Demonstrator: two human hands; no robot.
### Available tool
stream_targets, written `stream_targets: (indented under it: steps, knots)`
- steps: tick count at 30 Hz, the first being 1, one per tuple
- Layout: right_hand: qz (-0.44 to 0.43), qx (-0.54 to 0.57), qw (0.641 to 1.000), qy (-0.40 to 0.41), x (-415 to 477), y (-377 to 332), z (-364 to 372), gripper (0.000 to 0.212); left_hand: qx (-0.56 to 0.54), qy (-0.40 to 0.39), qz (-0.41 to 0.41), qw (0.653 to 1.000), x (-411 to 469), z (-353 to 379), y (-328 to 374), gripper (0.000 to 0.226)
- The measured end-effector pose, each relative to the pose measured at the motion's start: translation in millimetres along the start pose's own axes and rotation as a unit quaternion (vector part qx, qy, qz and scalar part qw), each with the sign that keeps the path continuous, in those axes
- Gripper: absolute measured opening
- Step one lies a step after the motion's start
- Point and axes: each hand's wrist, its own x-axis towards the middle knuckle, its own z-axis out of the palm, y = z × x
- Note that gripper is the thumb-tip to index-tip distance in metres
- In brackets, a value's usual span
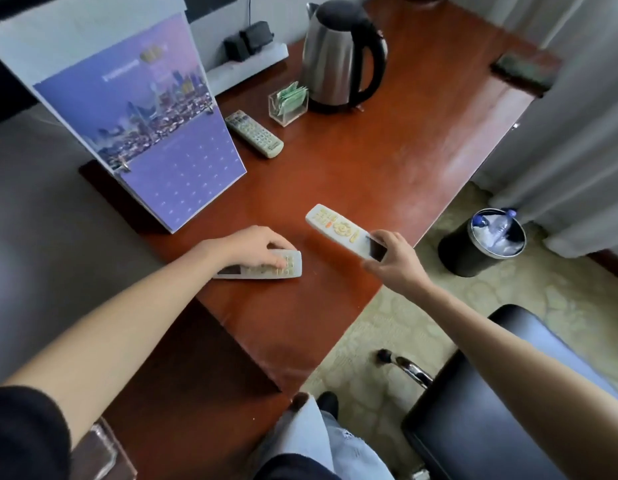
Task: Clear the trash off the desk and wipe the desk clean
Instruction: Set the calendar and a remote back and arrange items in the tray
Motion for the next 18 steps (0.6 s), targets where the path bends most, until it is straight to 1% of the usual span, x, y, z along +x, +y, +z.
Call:
stream_targets:
  steps: [2, 5, 8, 10, 12, 13, 15, 16, 18]
  knots:
    - [-0.009, -0.007, 1.0, -0.017, 16.9, 2.1, 4.3, 0.052, 0.02, -0.014, 0.003, 1.0, 12.8, -5.2, 1.7, 0.036]
    - [-0.007, -0.006, 1.0, -0.027, 41.3, 0.2, 13.5, 0.053, 0.051, -0.008, 0.014, 0.999, 29.5, -12.8, 1.4, 0.037]
    - [-0.026, -0.031, 0.999, -0.034, 71.5, 0.4, 16.8, 0.06, 0.081, -0.006, 0.035, 0.996, 40.7, -21.2, -0.7, 0.04]
    - [-0.047, -0.097, 0.994, -0.034, 92.0, 5.5, 14.2, 0.064, 0.106, 0.003, 0.055, 0.993, 43.3, -25.1, -3.5, 0.047]
    - [-0.06, -0.149, 0.987, -0.024, 105.7, 7.5, 13.0, 0.067, 0.143, 0.022, 0.059, 0.988, 38.7, -27.9, -8.2, 0.062]
    - [-0.069, -0.155, 0.985, -0.027, 109.5, 4.7, 13.8, 0.07, 0.161, 0.03, 0.057, 0.985, 34.5, -28.4, -10.8, 0.071]
    - [-0.109, -0.157, 0.98, -0.062, 115.3, -3.8, 19.1, 0.078, 0.222, 0.033, 0.066, 0.972, 28.2, -26.5, -14.9, 0.083]
    - [-0.132, -0.166, 0.973, -0.087, 118.2, -8.5, 22.4, 0.079, 0.246, 0.027, 0.07, 0.966, 28.8, -25.0, -16.3, 0.084]
    - [-0.166, -0.185, 0.961, -0.124, 129.4, -15.1, 25.4, 0.076, 0.241, 0.015, 0.062, 0.969, 37.0, -26.1, -17.0, 0.082]
